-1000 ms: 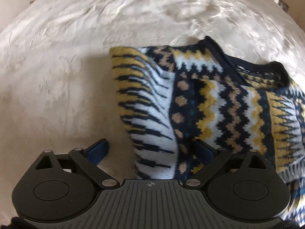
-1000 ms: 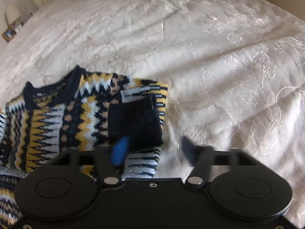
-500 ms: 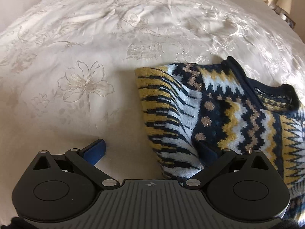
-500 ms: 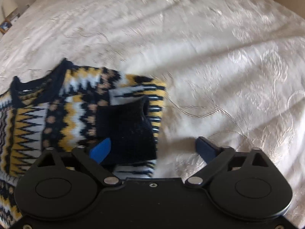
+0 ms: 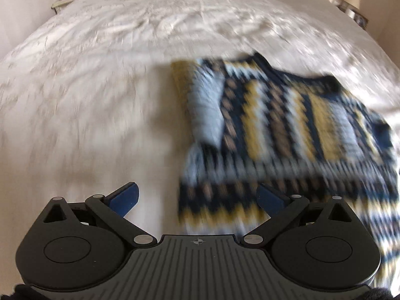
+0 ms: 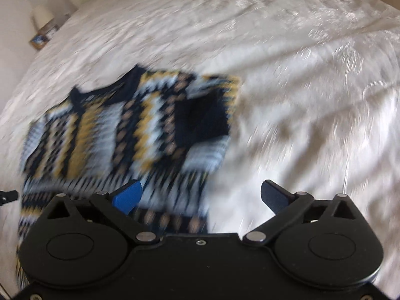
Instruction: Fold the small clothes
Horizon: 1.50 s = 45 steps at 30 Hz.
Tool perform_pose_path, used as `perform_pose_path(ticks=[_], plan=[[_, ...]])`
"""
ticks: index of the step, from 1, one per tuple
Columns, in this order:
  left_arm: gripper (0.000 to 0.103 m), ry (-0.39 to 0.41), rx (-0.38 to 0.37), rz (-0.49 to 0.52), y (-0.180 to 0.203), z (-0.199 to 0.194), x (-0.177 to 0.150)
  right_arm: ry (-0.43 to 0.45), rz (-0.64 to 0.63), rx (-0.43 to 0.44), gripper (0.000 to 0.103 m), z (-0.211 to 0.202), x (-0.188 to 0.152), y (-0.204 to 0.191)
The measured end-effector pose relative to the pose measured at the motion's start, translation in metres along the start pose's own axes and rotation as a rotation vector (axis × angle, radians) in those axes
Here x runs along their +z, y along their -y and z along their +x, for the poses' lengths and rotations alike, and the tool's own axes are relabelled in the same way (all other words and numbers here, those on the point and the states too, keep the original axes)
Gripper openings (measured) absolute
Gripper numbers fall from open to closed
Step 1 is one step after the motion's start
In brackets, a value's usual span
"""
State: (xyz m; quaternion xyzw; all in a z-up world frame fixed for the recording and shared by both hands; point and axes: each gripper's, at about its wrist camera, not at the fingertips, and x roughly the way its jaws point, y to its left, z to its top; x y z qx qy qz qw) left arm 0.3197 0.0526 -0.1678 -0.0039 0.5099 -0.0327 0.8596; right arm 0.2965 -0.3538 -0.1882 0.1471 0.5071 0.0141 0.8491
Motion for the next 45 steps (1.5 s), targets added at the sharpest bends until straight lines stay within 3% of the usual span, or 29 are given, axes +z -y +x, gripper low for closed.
perform_pose_path(ticks=[12, 21, 34, 45], plan=[[0.102, -0.078, -0.025, -0.007, 0.021, -0.054, -0.108, -0.09, -0.137, 0.183, 0.102, -0.05, -0.105, -0.031], [0.102, -0.09, -0.114, 0.124, 0.028, -0.064, -0.16, -0.103, -0.082, 0.144, 0.102, -0.076, -0.173, -0.041], [0.102, -0.04, -0.172, 0.167, 0.019, -0.063, -0.19, -0.066, -0.084, 0.104, 0.102, -0.097, -0.231, -0.061], [0.102, -0.066, -0.16, 0.194, 0.023, -0.036, -0.195, -0.143, -0.009, 0.085, 0.102, -0.059, -0.244, -0.051]])
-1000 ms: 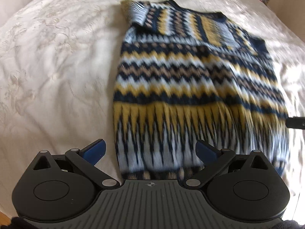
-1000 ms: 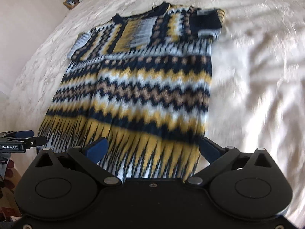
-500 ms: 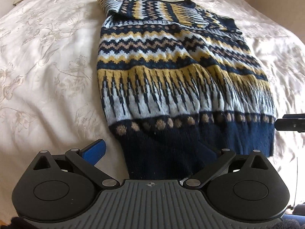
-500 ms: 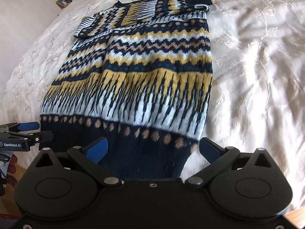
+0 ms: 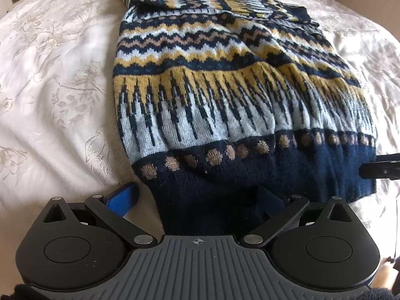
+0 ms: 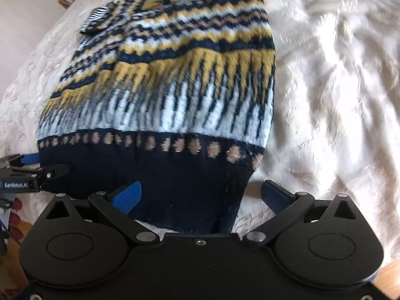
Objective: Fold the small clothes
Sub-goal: 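Move both grippers to the navy ribbed hem of the sweater, then grasp the hem with the right gripper while the left gripper grasps it too, lifting toward the collar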
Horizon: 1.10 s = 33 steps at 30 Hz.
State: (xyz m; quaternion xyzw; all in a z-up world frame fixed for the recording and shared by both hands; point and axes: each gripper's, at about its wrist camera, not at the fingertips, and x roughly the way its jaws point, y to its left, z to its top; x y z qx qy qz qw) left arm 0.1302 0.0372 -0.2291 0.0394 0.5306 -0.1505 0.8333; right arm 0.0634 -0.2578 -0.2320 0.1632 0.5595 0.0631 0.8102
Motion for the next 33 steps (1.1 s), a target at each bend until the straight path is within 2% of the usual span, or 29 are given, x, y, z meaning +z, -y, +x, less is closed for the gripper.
perform_pose_path(ticks=[6, 11, 14, 18, 20, 23, 25, 26, 27, 28, 29, 31, 33], plan=[[0.102, 0.012, 0.001, -0.016, -0.002, 0.006, -0.003, 0.004, 0.068, 0.028, 0.103, 0.017, -0.004, 0.012], [0.102, 0.068, 0.013, -0.014, 0.0, 0.004, -0.012, 0.054, 0.079, 0.065, 0.103, 0.014, -0.01, 0.018], [0.102, 0.07, 0.037, 0.017, 0.006, 0.005, -0.015, 0.084, 0.075, 0.089, 0.103, 0.01, -0.015, 0.023], [0.102, 0.054, 0.06, 0.006, 0.009, 0.004, -0.013, 0.08, 0.031, 0.072, 0.103, 0.008, -0.018, 0.021], [0.096, 0.058, 0.063, 0.001, 0.01, 0.003, -0.013, 0.068, 0.016, 0.067, 0.103, 0.008, -0.016, 0.019], [0.078, 0.074, 0.063, -0.005, 0.011, -0.003, -0.015, 0.054, 0.045, 0.097, 0.103, 0.008, -0.013, 0.025], [0.06, 0.086, 0.064, -0.019, 0.011, -0.009, -0.017, 0.045, 0.062, 0.112, 0.093, 0.008, -0.008, 0.026], [0.055, 0.091, 0.061, -0.031, 0.011, -0.012, -0.017, 0.043, 0.062, 0.123, 0.071, 0.006, -0.006, 0.028], [0.044, 0.092, 0.055, -0.045, 0.01, -0.015, -0.018, 0.037, 0.065, 0.133, 0.051, 0.005, -0.005, 0.029], [0.031, 0.092, 0.042, -0.06, 0.009, -0.017, -0.018, 0.023, 0.076, 0.158, 0.041, 0.005, -0.003, 0.032], [0.025, 0.088, 0.016, -0.083, 0.008, -0.019, -0.018, 0.004, 0.093, 0.198, 0.022, 0.005, -0.001, 0.035], [0.016, 0.08, 0.008, -0.12, 0.006, -0.024, -0.015, -0.004, 0.101, 0.233, 0.017, 0.0, 0.003, 0.037], [0.012, 0.085, -0.001, -0.142, 0.006, -0.032, -0.011, 0.005, 0.081, 0.252, 0.014, -0.009, 0.008, 0.034]])
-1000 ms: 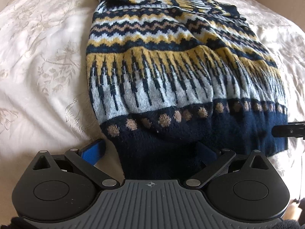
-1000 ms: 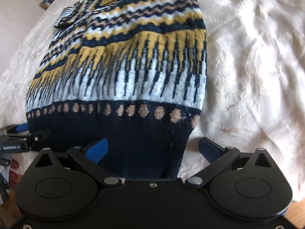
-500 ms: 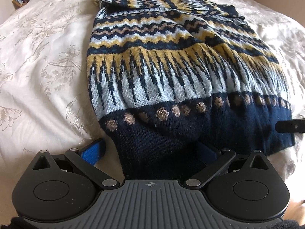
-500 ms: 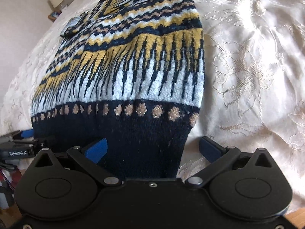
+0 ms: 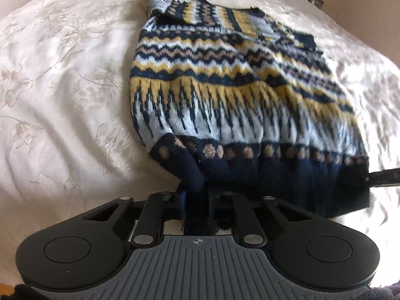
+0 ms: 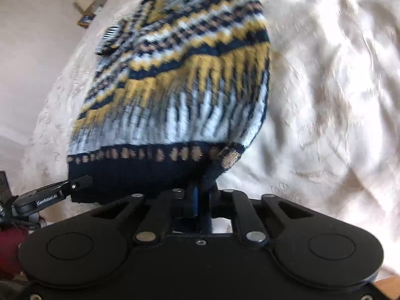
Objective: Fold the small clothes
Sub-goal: 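Grasp the hem with the right gripper while the left gripper grasps it too, lifting toward the collar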
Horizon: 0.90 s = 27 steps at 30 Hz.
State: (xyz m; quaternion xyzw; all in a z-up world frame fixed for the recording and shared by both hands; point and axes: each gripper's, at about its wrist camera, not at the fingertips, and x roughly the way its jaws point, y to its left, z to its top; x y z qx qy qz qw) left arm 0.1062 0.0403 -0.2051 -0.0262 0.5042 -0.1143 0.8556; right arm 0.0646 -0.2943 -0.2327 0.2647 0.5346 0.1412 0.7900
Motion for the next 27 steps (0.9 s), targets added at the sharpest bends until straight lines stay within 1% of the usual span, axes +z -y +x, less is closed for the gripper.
perform_pose_path(ticks=[1, 3, 7, 9, 13, 21, 27], plan=[[0.009, 0.007, -0.006, -0.016, 0.0, -0.006, 0.004, 0.008, -0.007, 0.018, 0.014, -0.006, 0.003, -0.003], [0.009, 0.025, -0.024, -0.045, -0.001, -0.016, 0.011, 0.035, -0.021, 0.059, 0.014, -0.021, 0.01, -0.009], [0.009, 0.092, -0.028, -0.063, 0.003, -0.038, 0.036, 0.105, -0.049, 0.124, 0.013, -0.049, 0.035, -0.023], [0.009, 0.126, -0.029, -0.075, 0.005, -0.046, 0.048, 0.138, -0.048, 0.144, 0.013, -0.056, 0.049, -0.026], [0.009, 0.19, -0.024, -0.1, 0.009, -0.054, 0.081, 0.202, -0.037, 0.18, 0.013, -0.062, 0.083, -0.029], [0.009, 0.279, 0.001, -0.143, 0.015, -0.047, 0.143, 0.299, -0.059, 0.219, 0.013, -0.056, 0.152, -0.031], [0.009, 0.326, 0.013, -0.115, 0.02, -0.037, 0.187, 0.341, -0.064, 0.218, 0.013, -0.054, 0.203, -0.025]])
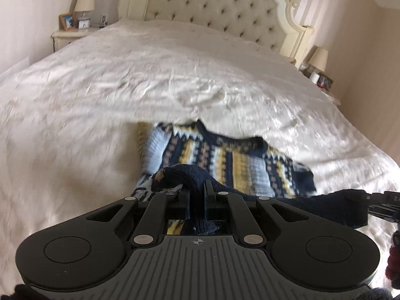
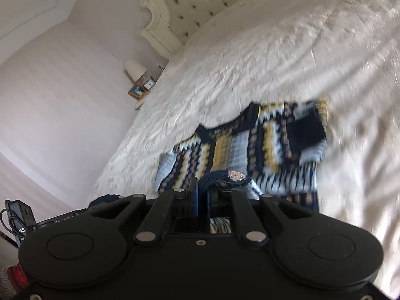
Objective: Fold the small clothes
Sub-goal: 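Grasp the hem with the right gripper while the left gripper grasps it too, lifting toward the collar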
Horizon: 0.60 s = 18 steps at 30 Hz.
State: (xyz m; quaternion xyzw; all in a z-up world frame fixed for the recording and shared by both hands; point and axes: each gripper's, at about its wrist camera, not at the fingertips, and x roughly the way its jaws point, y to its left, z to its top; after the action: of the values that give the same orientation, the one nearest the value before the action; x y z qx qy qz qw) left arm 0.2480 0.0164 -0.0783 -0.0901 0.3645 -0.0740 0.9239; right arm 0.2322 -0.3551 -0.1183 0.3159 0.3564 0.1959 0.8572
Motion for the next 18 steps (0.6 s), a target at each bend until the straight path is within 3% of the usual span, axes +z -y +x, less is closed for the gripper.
perform_pose_path(ticks=[9, 18], plan=[[0.009, -0.007, -0.017, 0.004, 0.001, 0.052, 0.045, 0.023, 0.013, -0.055, 0.013, 0.045, 0.052, 0.01], [0.009, -0.077, -0.032, 0.015, -0.011, 0.109, 0.071, 0.013, 0.074, -0.156, 0.013, 0.095, 0.075, 0.025]])
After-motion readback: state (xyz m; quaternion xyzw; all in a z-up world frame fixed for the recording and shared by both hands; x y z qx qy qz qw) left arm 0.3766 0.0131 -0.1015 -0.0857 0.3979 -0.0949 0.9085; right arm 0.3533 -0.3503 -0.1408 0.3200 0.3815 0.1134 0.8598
